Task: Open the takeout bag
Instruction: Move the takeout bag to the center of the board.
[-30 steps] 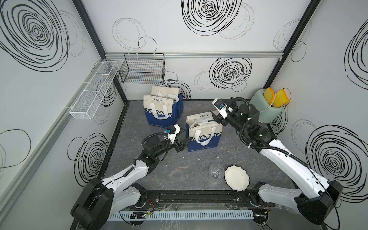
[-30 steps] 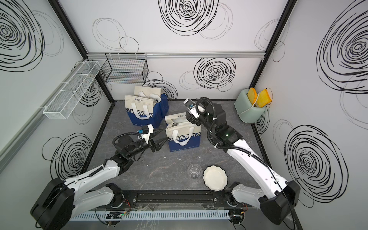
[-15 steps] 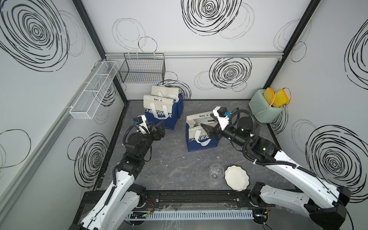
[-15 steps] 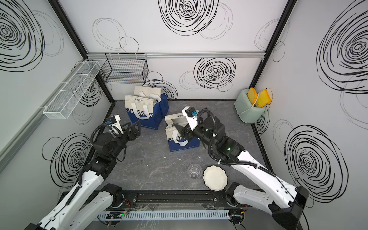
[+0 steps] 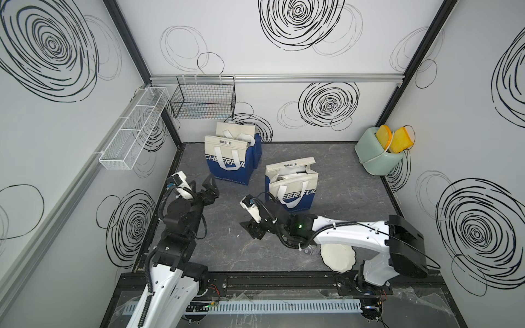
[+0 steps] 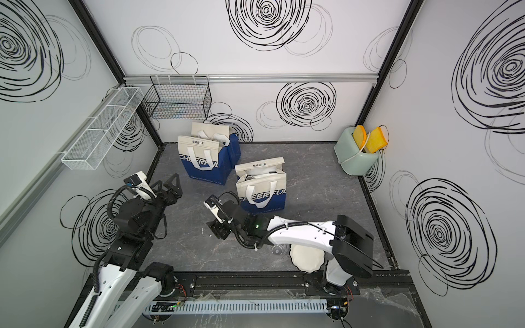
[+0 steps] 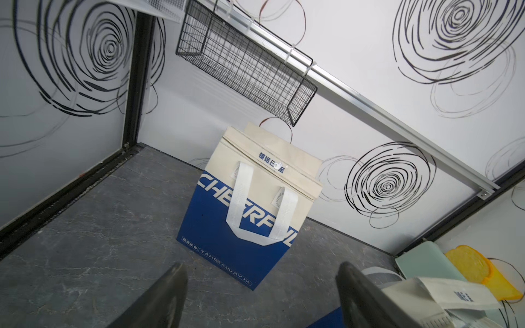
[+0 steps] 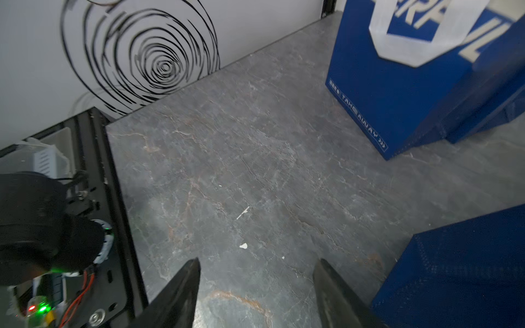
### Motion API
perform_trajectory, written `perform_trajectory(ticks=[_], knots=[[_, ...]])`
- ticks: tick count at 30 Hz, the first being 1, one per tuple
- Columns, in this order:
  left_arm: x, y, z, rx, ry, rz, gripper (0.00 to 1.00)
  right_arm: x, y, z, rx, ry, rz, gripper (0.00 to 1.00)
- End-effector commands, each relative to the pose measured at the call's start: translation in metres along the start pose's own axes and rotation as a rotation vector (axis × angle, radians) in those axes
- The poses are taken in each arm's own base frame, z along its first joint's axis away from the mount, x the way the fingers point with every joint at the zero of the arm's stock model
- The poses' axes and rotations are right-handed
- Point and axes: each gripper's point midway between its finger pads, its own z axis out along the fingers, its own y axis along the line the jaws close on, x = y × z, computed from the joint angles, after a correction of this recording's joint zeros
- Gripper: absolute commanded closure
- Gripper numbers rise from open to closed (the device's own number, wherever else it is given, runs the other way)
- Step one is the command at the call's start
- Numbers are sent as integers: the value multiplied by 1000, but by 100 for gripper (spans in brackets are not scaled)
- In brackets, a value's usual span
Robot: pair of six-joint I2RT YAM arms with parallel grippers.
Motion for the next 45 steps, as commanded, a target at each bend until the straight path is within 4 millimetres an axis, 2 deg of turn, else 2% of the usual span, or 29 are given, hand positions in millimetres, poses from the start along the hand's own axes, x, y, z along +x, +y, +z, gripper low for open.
perform_trajectory(ticks=[1,4,7,10,15,27,31,35,45], knots=[[-18,8,-5,-56,-62,-1,14,-33,-8,17,70,-106,69,33],[-17,8,-3,-55,-54,0,14,-18,-27,49,146,-51,69,33],[-13,9,-1,-53,-43,1,14,-10,-42,70,174,-32,83,34],[-11,9,1,-44,-36,1,14,0,-60,80,219,-7,83,34],[-8,10,3,-33,-35,-6,14,19,-97,84,304,35,76,35],[1,7,7,-2,-9,-18,14,46,-154,52,388,56,128,35],[7,7,10,7,5,-22,14,50,-190,35,432,39,190,35],[11,6,13,15,22,-22,14,46,-220,19,479,29,206,35],[30,-1,26,61,75,-28,15,56,-319,-24,587,-4,342,35]])
